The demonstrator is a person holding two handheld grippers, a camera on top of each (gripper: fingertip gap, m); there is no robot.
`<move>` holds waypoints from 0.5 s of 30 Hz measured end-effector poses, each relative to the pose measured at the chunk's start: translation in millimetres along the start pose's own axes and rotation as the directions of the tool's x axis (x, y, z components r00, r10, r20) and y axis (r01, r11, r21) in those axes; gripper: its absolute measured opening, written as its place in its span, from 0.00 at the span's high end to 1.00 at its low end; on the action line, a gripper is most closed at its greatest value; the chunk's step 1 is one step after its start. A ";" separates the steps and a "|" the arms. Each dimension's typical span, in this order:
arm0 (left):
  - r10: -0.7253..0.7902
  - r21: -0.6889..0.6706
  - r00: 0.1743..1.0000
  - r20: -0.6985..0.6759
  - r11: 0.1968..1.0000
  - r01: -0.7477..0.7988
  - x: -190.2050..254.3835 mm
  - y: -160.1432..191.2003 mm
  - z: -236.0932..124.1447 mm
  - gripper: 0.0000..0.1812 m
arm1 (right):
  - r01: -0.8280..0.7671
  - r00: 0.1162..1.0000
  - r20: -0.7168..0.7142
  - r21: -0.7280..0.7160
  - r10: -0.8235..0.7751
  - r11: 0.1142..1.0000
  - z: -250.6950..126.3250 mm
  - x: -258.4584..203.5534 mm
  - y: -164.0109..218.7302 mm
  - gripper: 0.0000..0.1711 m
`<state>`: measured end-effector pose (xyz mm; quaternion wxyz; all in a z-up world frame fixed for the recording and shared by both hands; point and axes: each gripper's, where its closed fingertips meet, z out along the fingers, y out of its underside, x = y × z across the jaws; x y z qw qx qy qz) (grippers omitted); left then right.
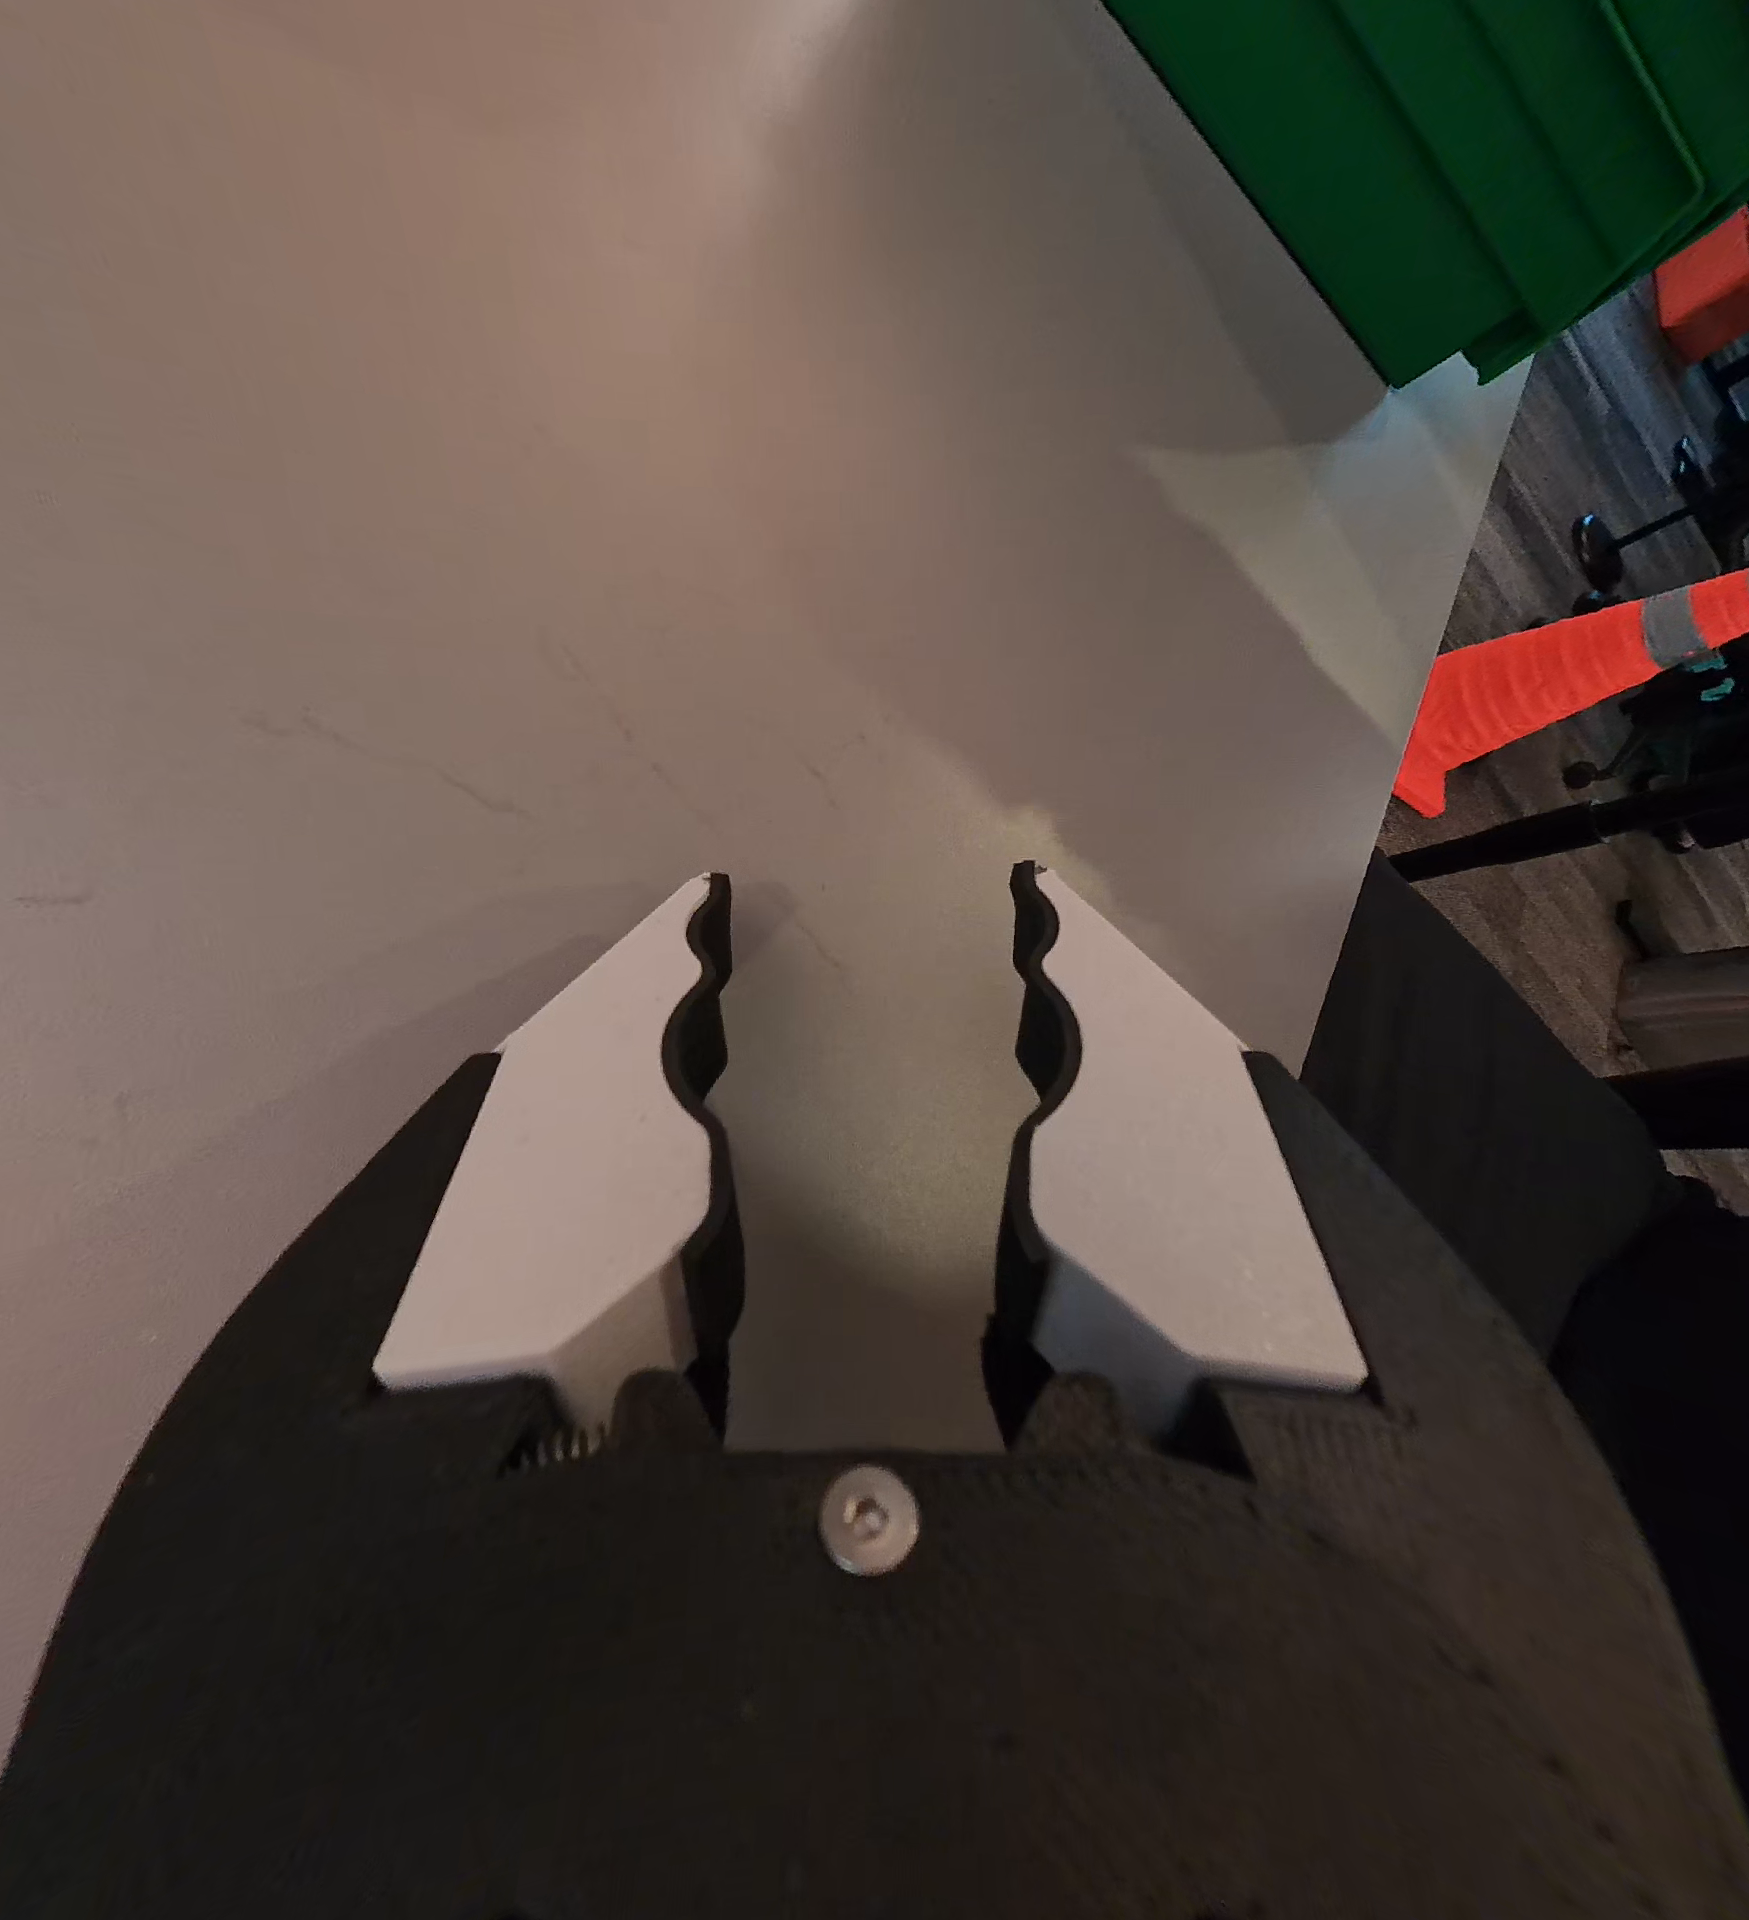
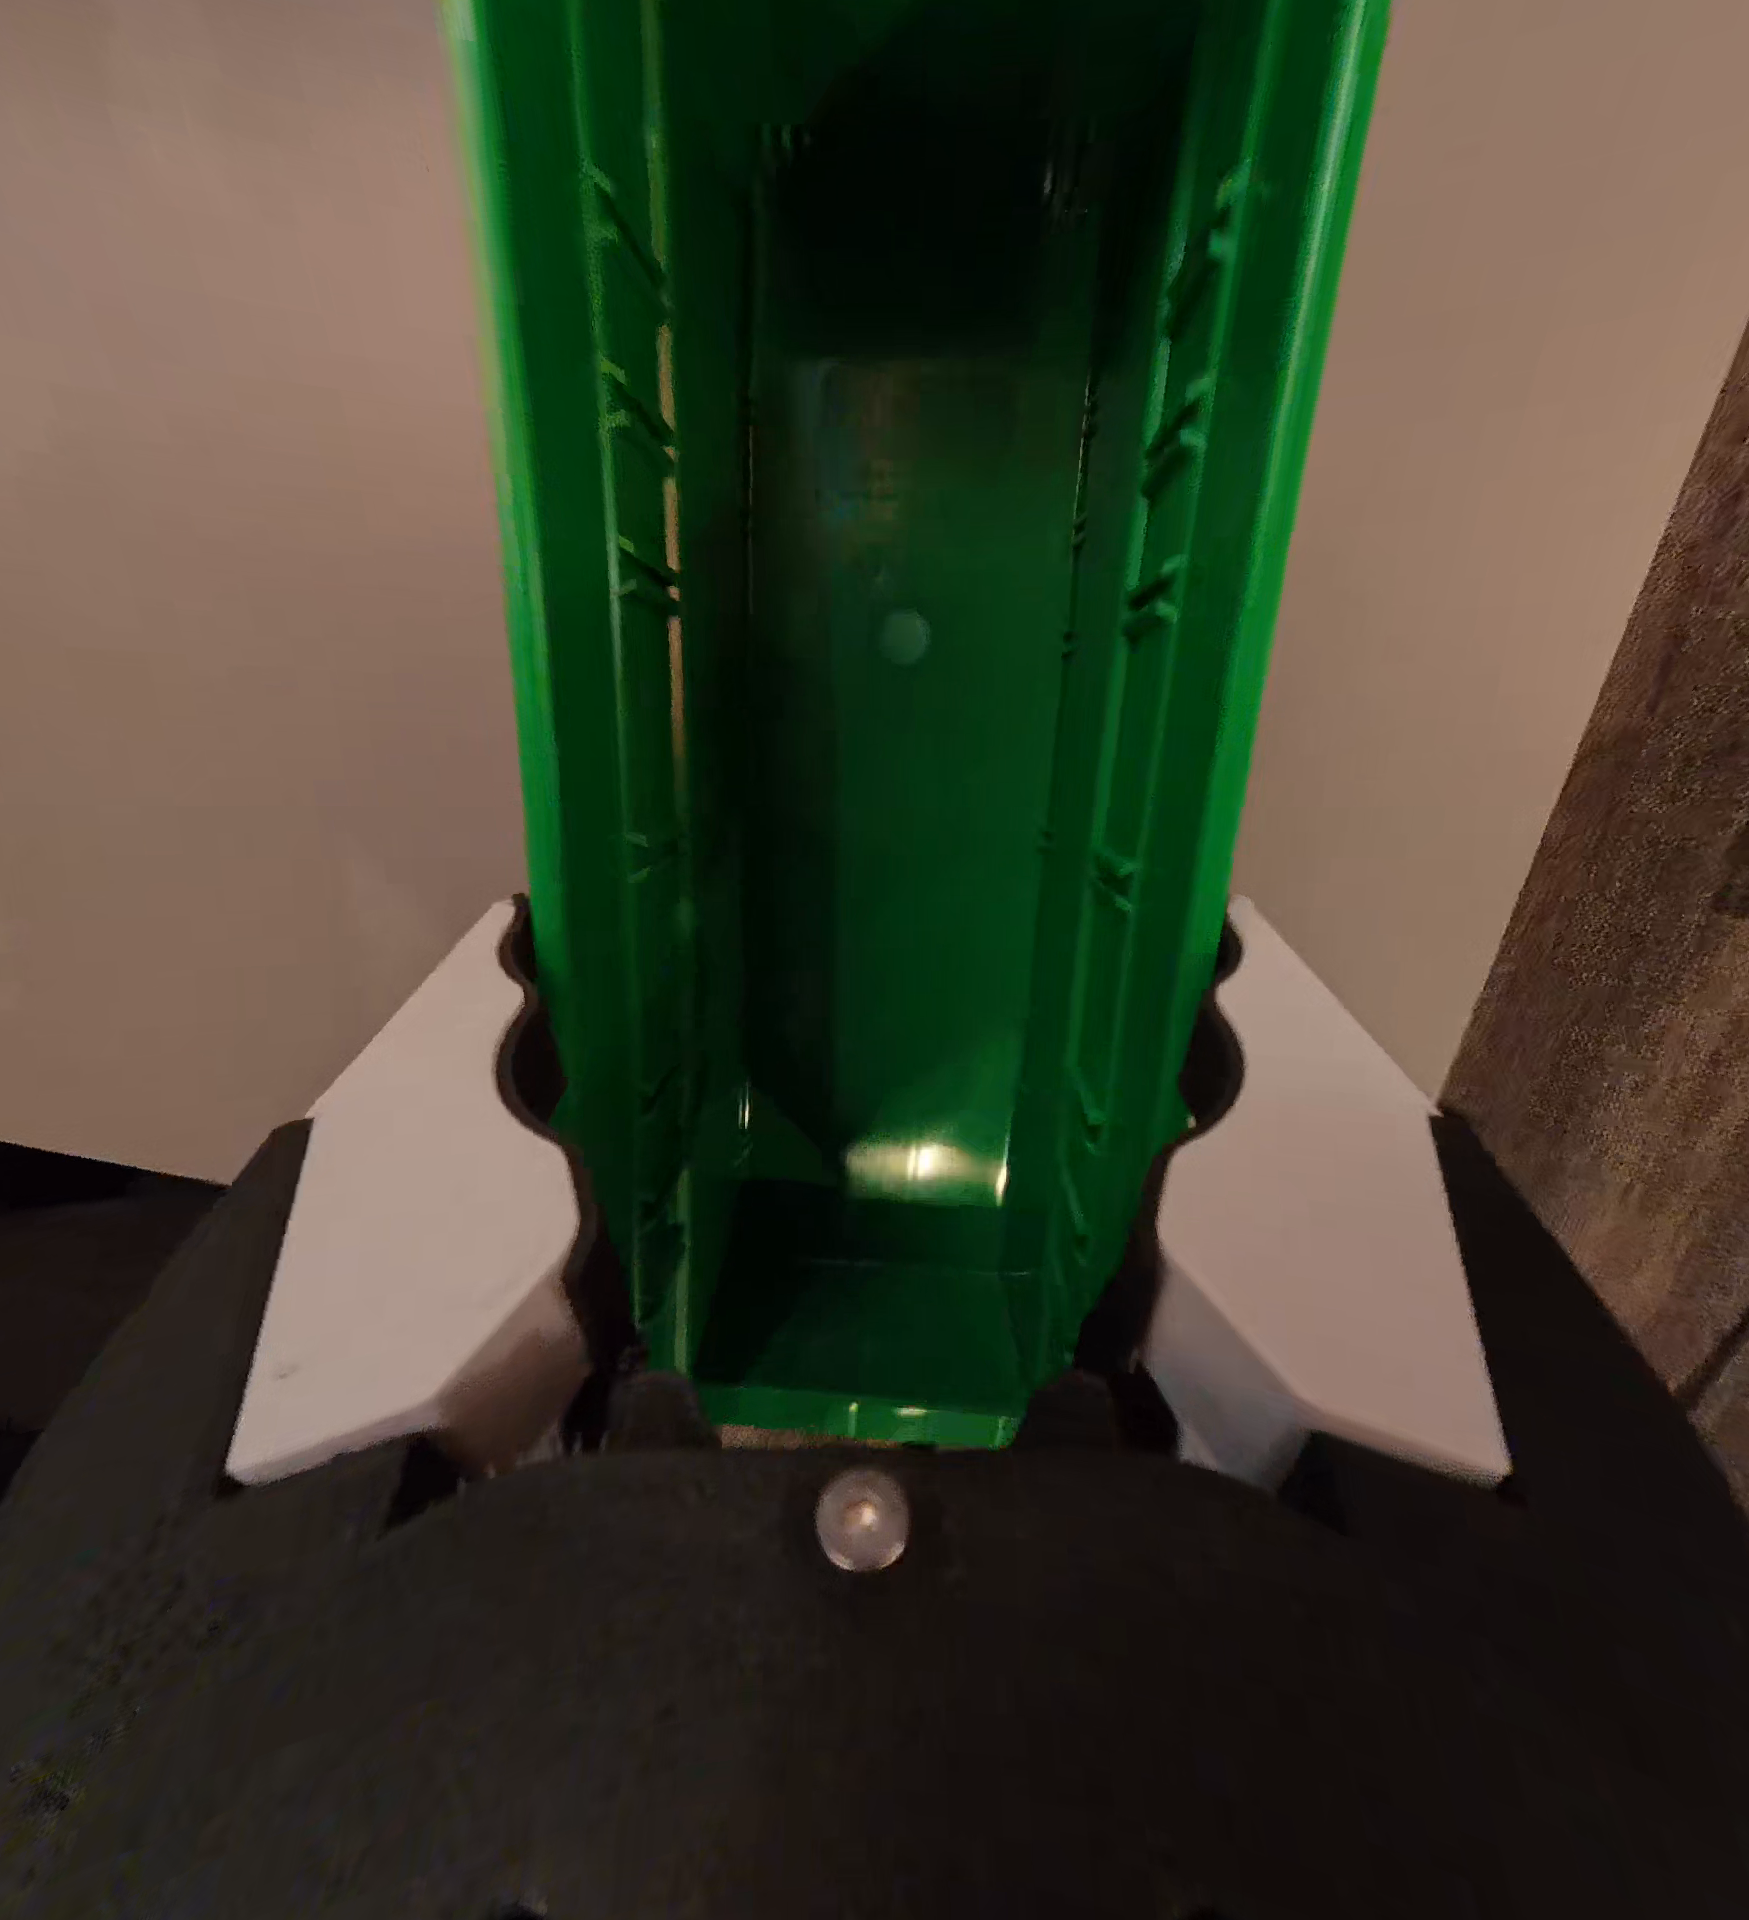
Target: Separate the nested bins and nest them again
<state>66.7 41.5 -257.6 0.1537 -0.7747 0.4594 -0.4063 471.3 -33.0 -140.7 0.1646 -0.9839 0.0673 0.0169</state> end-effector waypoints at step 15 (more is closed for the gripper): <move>0.007 -0.013 1.000 -0.001 1.000 -0.007 1.1 2.2 3.0 0.71 | 0.049 0.999 -0.006 0.095 -0.049 0.994 -10.3 -2.5 -13.8 0.32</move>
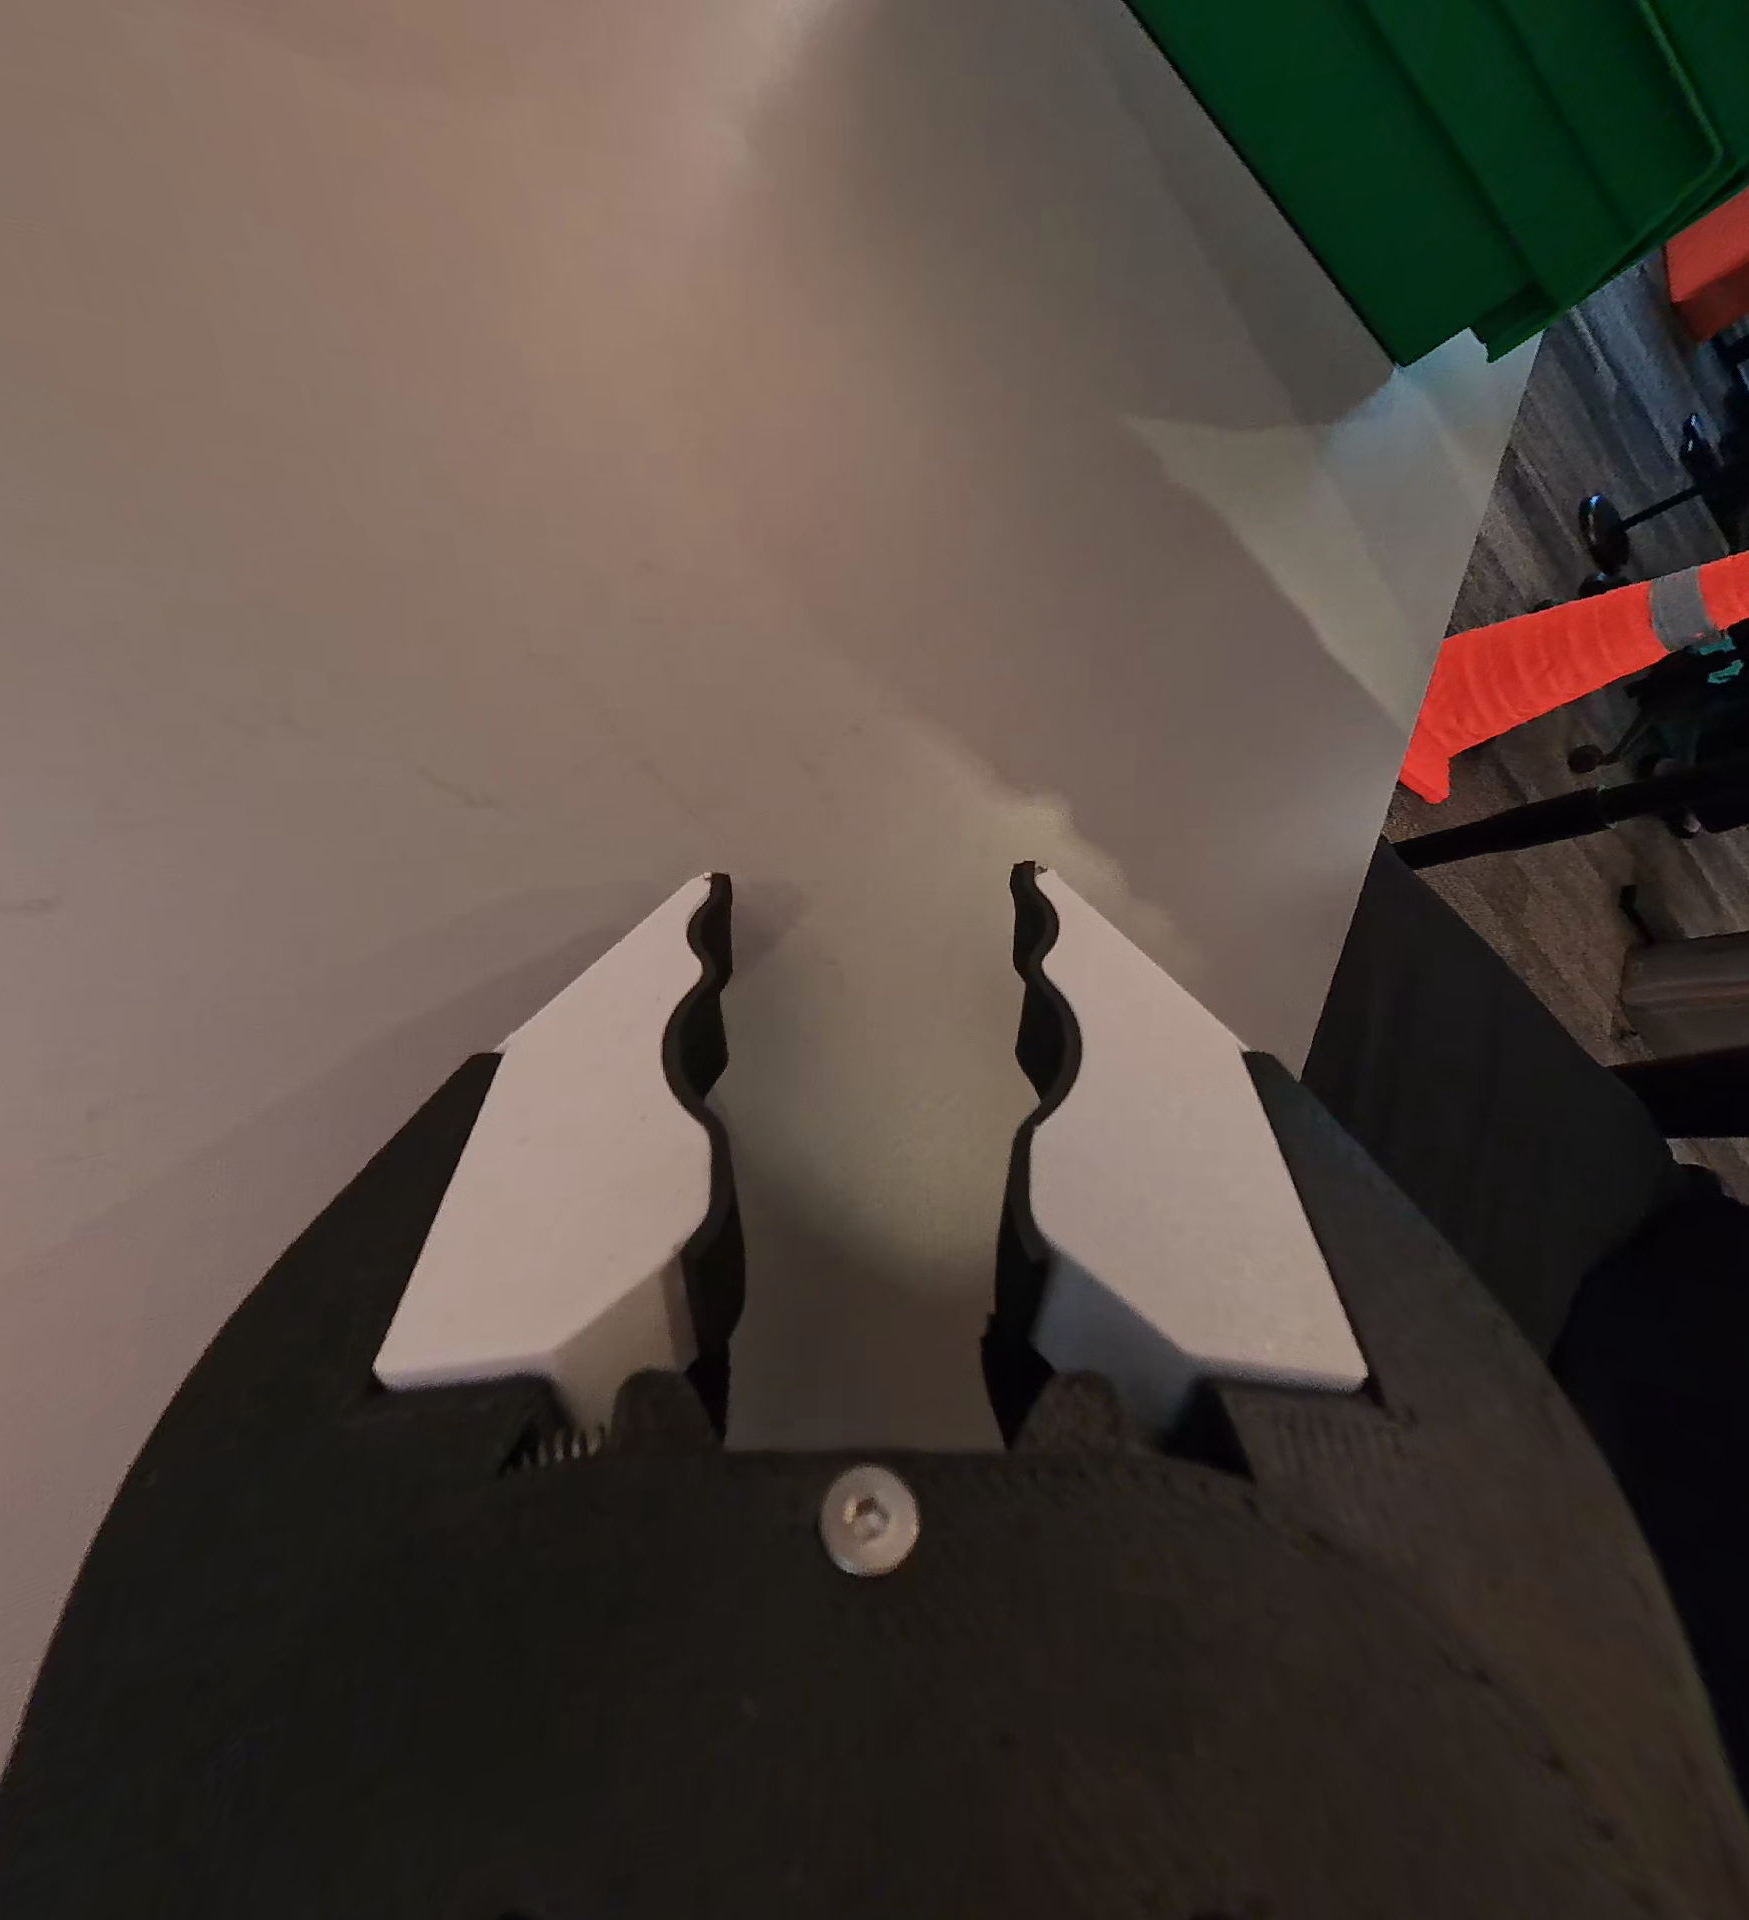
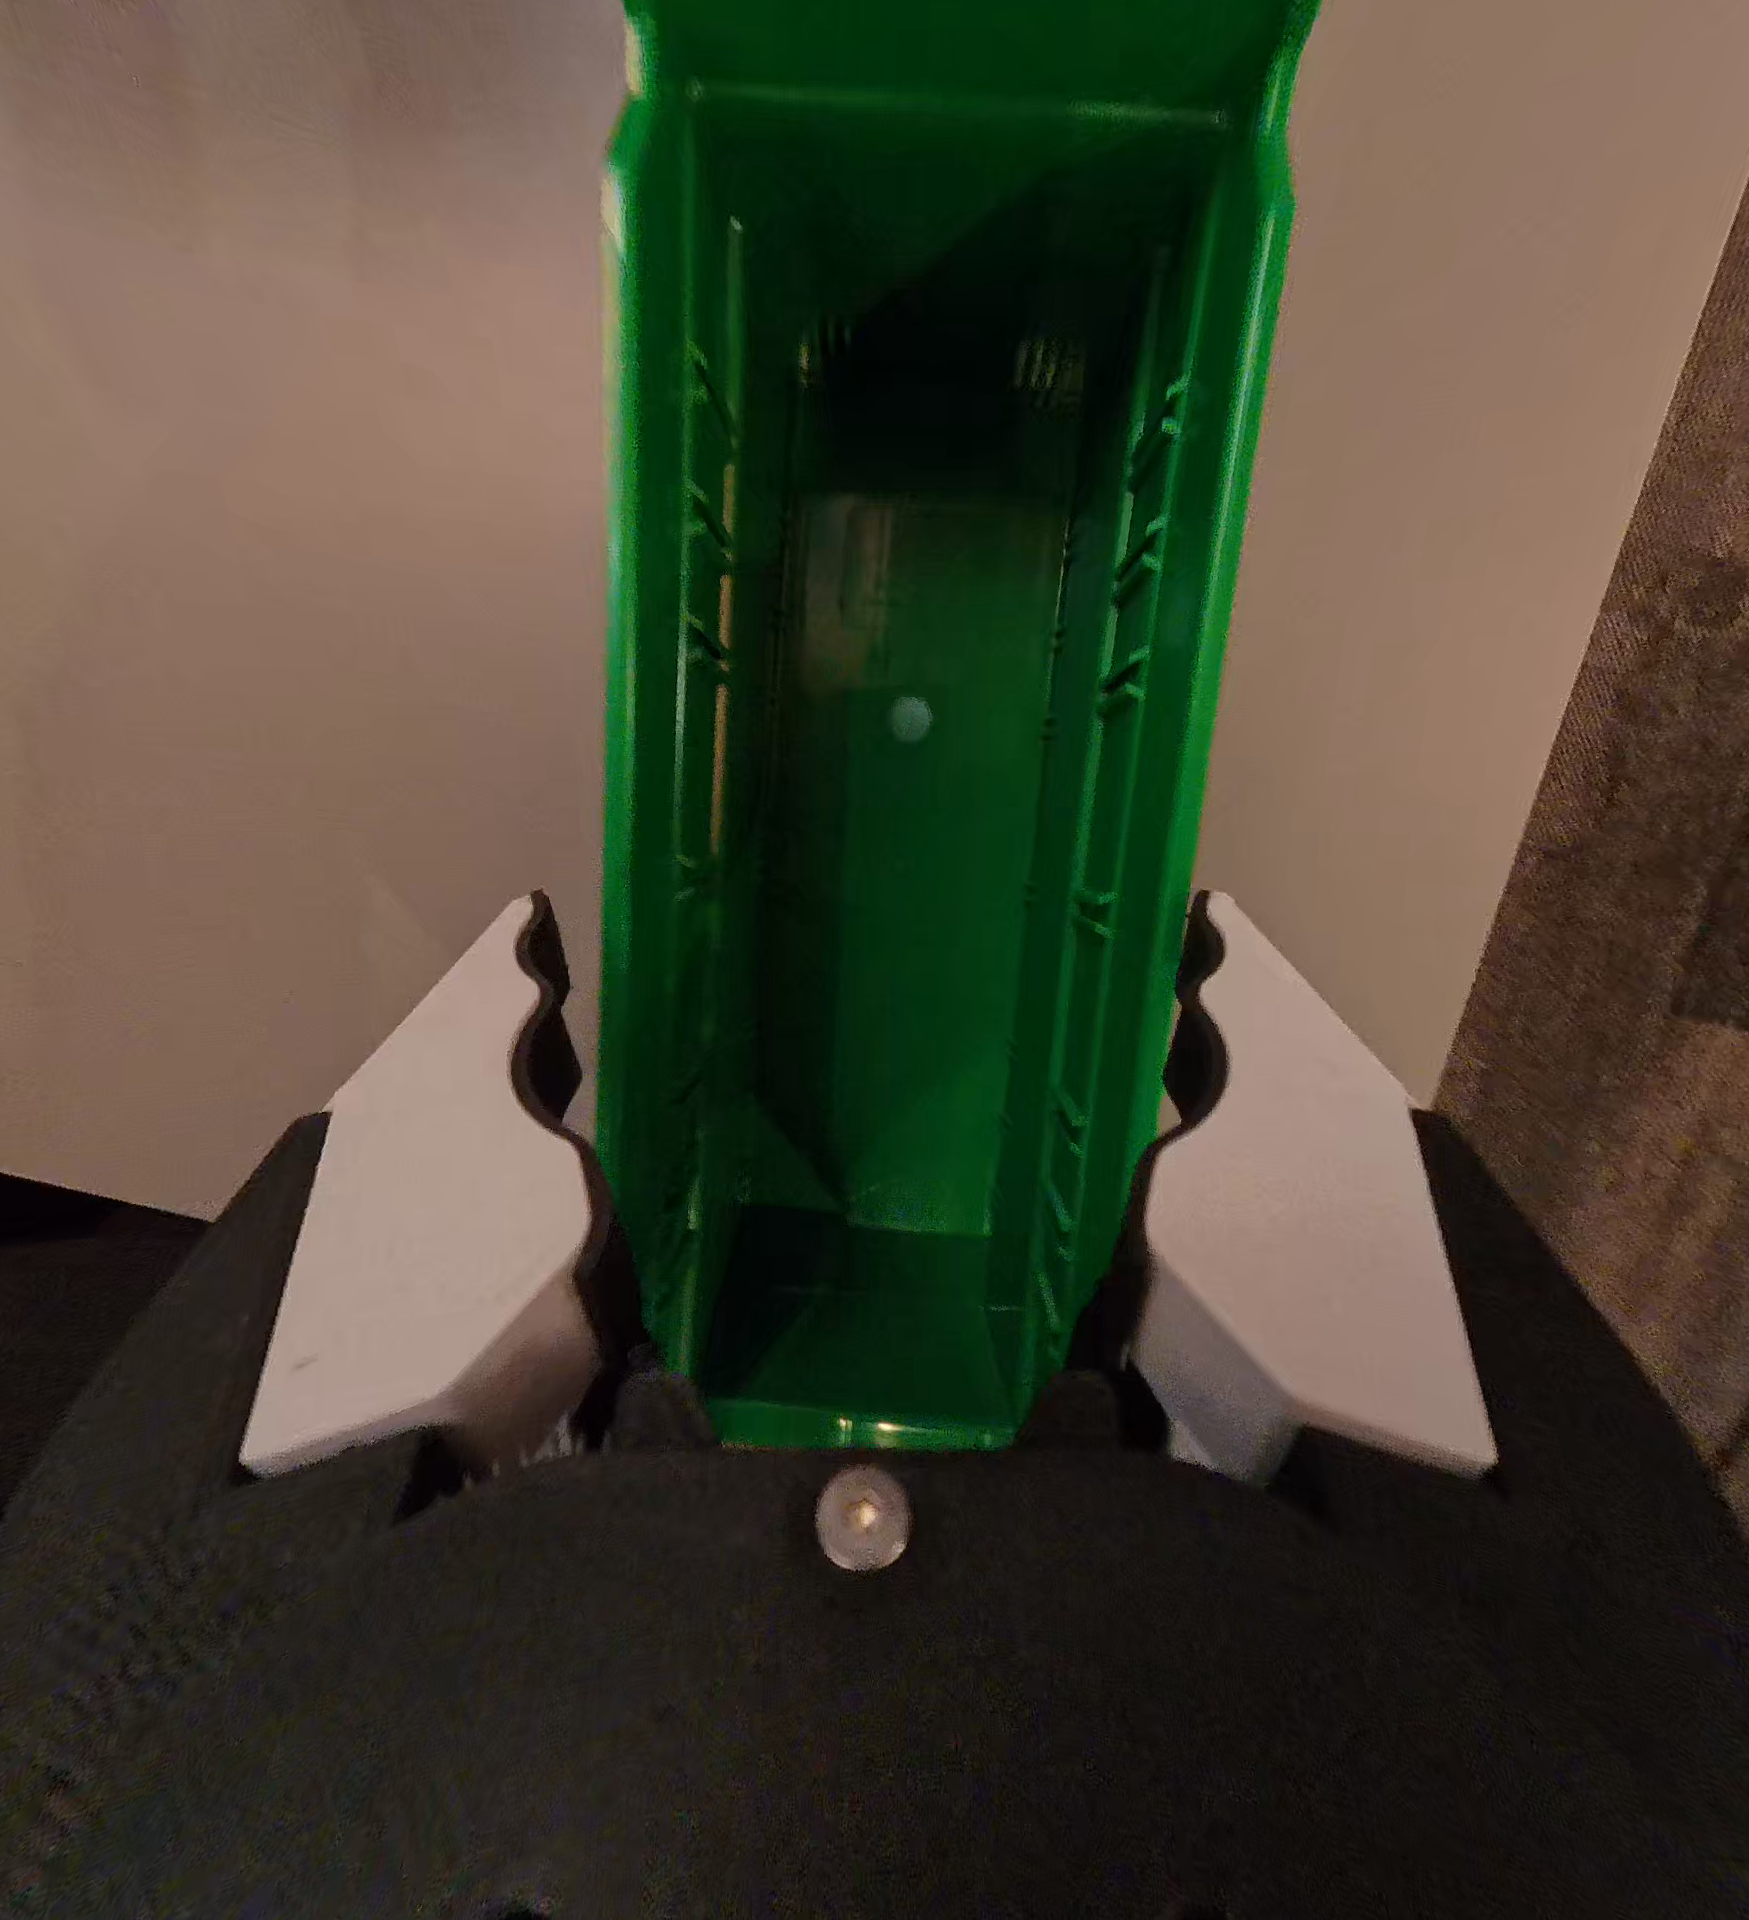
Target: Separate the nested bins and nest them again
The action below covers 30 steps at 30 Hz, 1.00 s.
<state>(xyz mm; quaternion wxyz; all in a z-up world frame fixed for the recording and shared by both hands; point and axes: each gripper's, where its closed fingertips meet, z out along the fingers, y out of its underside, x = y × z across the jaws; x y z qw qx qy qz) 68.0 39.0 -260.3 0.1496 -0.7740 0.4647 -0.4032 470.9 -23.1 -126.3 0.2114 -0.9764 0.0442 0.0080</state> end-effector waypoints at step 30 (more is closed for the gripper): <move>-0.003 0.016 1.000 0.017 1.000 0.003 -2.8 -2.3 -8.3 0.70 | -0.295 0.885 0.440 0.272 0.154 0.916 -24.5 18.3 18.4 0.43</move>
